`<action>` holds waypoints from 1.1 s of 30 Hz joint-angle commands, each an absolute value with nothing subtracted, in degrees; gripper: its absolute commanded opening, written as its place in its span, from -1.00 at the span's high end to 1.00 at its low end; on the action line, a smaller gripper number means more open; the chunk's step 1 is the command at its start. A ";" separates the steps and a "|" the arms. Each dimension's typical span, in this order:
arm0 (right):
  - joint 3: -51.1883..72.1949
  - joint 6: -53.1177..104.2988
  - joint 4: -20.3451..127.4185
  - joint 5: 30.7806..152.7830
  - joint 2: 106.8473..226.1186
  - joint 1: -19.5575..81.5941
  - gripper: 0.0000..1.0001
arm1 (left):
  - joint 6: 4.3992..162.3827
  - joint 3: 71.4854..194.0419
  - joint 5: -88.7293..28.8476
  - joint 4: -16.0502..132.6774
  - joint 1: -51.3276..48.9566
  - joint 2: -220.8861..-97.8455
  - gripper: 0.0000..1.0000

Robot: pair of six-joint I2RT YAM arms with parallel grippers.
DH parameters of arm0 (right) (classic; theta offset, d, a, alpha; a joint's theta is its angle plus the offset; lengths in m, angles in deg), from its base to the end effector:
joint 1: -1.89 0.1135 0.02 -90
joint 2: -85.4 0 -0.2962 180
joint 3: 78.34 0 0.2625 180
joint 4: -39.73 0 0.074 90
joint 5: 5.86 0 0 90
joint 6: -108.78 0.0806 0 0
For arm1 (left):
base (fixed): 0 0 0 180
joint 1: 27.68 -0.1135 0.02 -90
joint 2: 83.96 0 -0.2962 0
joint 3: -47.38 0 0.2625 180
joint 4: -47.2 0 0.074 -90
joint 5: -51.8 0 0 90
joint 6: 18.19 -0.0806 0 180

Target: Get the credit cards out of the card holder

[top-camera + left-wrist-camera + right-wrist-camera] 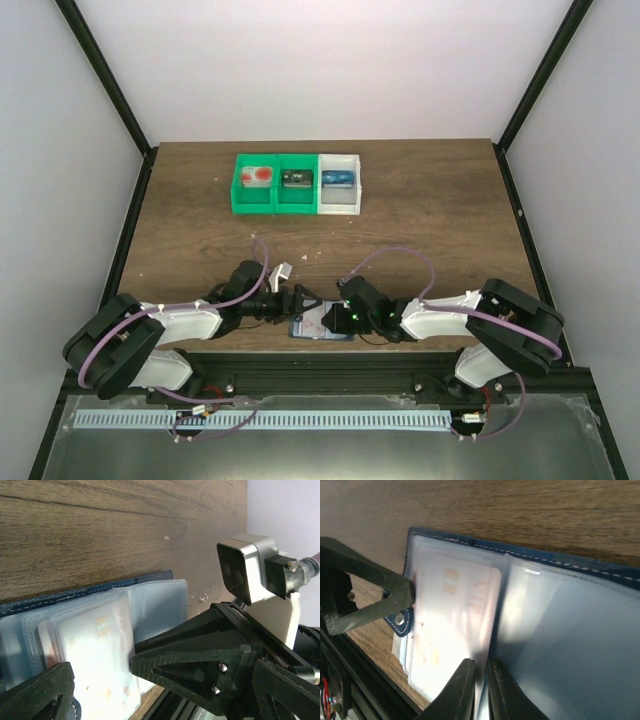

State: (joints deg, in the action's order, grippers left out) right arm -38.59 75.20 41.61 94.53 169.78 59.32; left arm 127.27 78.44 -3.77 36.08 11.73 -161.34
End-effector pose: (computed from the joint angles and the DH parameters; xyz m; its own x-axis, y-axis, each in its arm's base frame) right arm 0.1403 0.2466 0.1127 -0.9623 0.0158 -0.2717 -0.1701 0.7444 0.6457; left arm 0.1653 -0.1948 0.1317 -0.9779 -0.0758 -0.1948 0.1324 0.4965 -0.8579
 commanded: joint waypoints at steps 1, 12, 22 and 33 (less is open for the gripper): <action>-38.45 75.22 45.96 91.19 169.53 59.72 0.88 | 126.39 79.05 -3.13 37.07 11.60 -160.07 -0.98; -42.49 76.73 39.31 92.34 169.83 59.72 0.99 | 122.87 83.17 -4.71 45.08 11.61 -158.20 -0.99; -42.45 76.29 38.21 92.58 170.08 59.67 0.99 | 125.71 81.95 -1.33 39.36 11.60 -161.04 -1.00; -44.22 75.52 34.13 94.56 167.27 59.71 0.82 | 125.93 81.66 0.73 36.41 11.70 -162.35 -0.51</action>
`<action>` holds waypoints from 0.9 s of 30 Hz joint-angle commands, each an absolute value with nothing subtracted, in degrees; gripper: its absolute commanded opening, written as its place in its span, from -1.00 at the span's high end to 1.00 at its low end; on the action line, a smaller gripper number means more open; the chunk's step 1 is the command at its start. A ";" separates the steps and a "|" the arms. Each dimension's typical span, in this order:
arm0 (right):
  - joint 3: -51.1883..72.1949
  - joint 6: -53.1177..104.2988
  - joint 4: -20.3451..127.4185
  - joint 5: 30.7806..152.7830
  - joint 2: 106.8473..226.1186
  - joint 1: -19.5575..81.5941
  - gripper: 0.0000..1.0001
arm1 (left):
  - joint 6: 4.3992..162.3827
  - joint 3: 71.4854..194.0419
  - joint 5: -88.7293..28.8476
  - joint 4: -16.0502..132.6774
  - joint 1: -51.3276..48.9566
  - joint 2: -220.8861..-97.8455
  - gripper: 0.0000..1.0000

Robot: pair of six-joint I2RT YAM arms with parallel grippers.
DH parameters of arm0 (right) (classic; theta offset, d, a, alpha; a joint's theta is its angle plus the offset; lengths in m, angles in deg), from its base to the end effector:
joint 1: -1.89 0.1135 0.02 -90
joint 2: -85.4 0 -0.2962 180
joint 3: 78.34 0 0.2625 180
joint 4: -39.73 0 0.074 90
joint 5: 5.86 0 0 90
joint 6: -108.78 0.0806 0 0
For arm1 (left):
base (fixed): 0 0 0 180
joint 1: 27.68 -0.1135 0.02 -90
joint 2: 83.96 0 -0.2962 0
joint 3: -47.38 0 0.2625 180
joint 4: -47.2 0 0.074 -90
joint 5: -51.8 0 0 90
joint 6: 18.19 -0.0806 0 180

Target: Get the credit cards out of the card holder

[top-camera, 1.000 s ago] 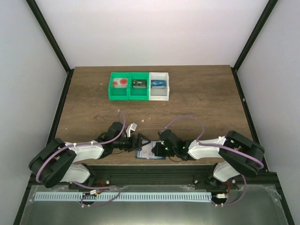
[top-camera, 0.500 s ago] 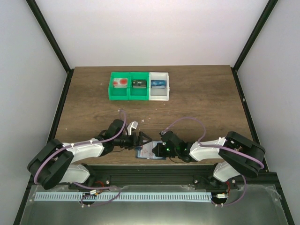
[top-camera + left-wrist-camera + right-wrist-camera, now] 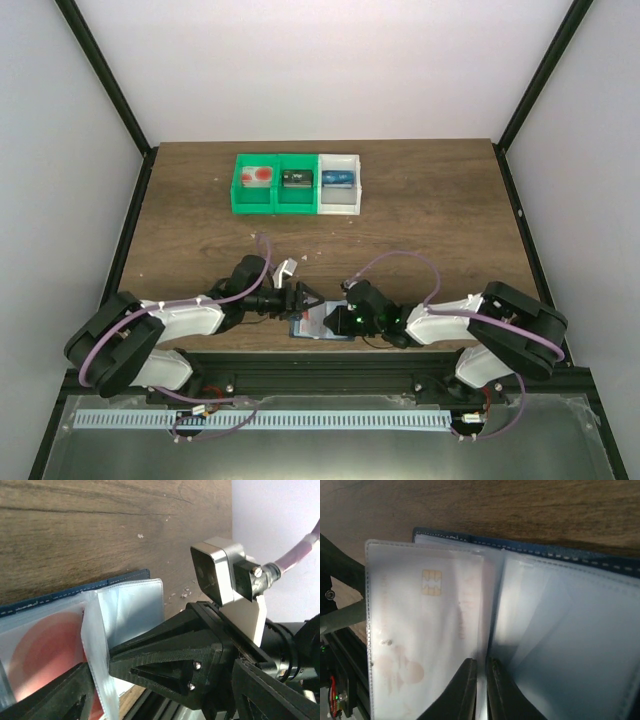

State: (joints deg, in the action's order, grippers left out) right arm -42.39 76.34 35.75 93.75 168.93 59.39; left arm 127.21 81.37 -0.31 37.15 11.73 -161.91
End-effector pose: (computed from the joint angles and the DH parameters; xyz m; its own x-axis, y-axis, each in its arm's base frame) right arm 0.1363 0.2390 0.1082 -0.9554 0.0491 -0.2913 -0.1682 0.7203 0.6729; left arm 0.1705 -0.2041 0.1442 -0.9813 -0.0344 -0.1892 0.1533 0.4540 -0.8777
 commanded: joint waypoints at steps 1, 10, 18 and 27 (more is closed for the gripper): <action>-44.43 75.55 33.90 94.59 166.90 59.72 0.79 | 125.65 81.84 0.69 36.67 11.70 -162.29 -0.43; -47.06 76.75 36.26 90.02 159.69 59.72 0.75 | 129.68 80.68 2.23 29.97 13.63 -163.13 -0.05; -50.09 77.66 42.43 84.00 147.45 59.69 0.75 | 133.90 82.29 3.55 21.29 17.31 -167.98 0.25; -51.71 77.85 49.52 81.75 135.41 59.72 0.70 | 131.21 82.71 0.88 25.87 17.49 -166.25 0.26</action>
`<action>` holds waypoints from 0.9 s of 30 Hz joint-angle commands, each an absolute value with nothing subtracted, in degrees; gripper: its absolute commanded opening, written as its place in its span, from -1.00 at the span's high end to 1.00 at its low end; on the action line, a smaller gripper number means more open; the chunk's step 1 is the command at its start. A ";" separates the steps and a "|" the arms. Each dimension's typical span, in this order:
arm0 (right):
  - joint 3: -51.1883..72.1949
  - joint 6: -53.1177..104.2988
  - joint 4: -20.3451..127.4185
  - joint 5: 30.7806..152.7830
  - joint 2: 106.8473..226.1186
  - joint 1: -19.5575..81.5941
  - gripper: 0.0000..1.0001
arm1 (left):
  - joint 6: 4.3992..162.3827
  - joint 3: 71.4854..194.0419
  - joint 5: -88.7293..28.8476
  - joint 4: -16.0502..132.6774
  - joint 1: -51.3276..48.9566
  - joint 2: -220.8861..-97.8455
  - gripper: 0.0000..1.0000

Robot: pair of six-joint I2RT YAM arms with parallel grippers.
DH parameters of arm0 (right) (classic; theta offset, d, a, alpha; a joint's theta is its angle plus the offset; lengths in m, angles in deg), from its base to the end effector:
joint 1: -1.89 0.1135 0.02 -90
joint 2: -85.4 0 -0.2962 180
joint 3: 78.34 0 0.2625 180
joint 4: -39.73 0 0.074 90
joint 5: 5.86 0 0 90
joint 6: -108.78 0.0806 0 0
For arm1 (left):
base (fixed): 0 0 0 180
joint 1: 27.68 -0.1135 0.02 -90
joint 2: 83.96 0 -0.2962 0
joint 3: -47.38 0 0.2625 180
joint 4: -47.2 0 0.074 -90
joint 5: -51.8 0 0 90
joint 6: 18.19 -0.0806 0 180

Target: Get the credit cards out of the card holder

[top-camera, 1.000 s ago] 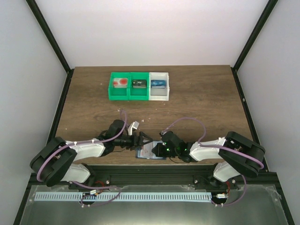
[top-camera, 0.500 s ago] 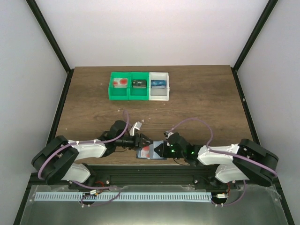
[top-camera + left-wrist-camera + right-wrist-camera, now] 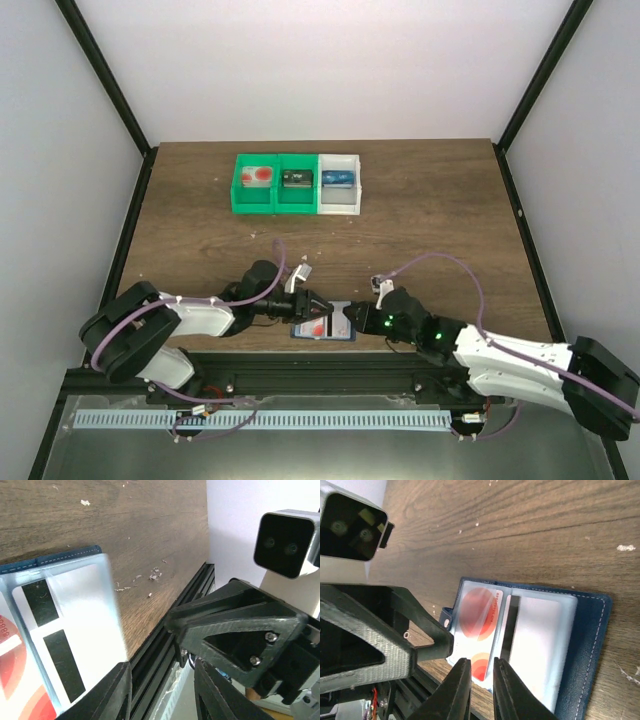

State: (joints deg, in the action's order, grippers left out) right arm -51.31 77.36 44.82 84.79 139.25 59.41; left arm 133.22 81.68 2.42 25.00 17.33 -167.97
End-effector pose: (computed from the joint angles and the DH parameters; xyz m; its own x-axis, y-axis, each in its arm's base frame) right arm 0.1124 0.1783 0.1525 -0.8722 0.2188 -0.4374 -0.2002 0.6562 0.7275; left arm 0.1599 -0.2342 0.1454 -0.9861 0.0437 -0.1604 0.1655 0.3482 -0.9227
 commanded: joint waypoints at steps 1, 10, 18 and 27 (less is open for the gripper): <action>-51.55 77.77 50.32 81.57 134.42 59.68 0.70 | 130.71 82.65 0.44 27.47 17.45 -165.90 0.24; -50.67 76.46 49.70 82.91 133.63 59.72 0.64 | 127.84 83.07 -2.84 32.64 17.17 -166.08 0.14; -47.70 74.99 47.03 86.82 144.27 59.68 0.64 | 131.10 80.03 -1.78 24.48 16.00 -168.42 0.13; -45.19 74.00 46.72 87.48 150.62 59.72 0.65 | 131.34 79.60 -1.20 22.08 15.94 -171.66 0.12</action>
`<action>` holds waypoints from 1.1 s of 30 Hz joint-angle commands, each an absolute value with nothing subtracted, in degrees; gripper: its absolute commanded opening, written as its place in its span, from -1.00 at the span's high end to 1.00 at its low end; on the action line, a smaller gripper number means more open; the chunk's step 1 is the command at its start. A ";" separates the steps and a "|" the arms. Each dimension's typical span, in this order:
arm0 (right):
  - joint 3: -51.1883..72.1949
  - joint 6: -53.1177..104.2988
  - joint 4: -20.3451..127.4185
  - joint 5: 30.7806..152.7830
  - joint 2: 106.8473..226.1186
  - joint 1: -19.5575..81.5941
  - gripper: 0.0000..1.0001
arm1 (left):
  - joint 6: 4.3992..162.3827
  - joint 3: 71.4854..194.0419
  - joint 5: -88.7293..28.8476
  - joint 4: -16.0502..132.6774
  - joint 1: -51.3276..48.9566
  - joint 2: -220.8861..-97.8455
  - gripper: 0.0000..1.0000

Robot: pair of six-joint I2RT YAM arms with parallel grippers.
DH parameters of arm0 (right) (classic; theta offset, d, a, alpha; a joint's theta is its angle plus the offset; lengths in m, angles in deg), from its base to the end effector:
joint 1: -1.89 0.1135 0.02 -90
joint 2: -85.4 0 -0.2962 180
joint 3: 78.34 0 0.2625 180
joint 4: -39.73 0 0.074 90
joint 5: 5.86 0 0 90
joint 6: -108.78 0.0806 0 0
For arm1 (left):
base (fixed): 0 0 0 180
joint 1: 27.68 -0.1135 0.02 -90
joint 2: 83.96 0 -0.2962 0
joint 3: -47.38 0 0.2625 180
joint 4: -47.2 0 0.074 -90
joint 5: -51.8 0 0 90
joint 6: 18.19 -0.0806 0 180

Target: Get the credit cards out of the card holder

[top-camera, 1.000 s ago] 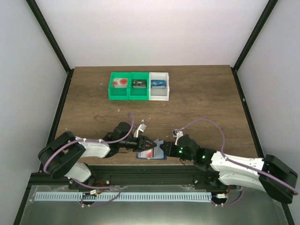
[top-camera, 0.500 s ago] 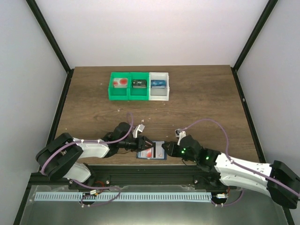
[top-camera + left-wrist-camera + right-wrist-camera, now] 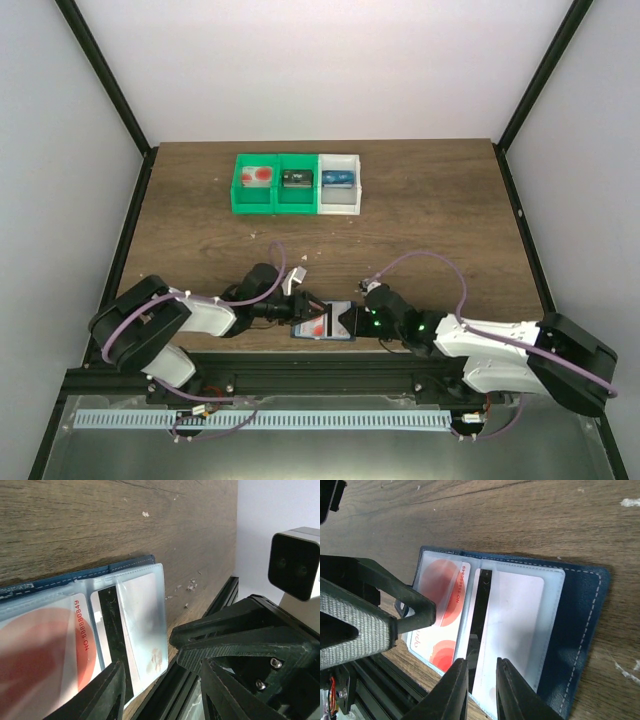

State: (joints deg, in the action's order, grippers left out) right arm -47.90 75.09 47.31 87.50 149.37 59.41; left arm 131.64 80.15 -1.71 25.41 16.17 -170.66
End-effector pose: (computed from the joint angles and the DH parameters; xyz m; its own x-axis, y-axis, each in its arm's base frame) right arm 0.1170 0.1925 0.1331 -0.9163 0.1074 -0.3859 -0.1865 0.7382 0.6483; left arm 0.1651 -0.2251 0.1232 -0.9883 -0.0144 -0.1520 0.1307 0.4347 -0.8910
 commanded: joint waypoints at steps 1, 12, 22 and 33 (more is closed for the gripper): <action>-45.27 74.02 46.66 87.48 150.74 59.71 0.64 | 131.27 79.72 -1.24 21.91 15.95 -171.98 0.12; -45.72 74.99 48.10 86.59 151.87 59.72 0.64 | 131.09 79.76 -1.11 21.15 16.05 -174.82 0.13; -47.85 76.12 47.43 87.36 154.21 59.70 0.64 | 131.08 80.10 -2.25 21.63 16.42 -175.73 0.00; -50.29 76.39 46.31 86.92 153.33 59.72 0.64 | 131.85 81.10 -3.40 20.88 18.12 -177.45 0.01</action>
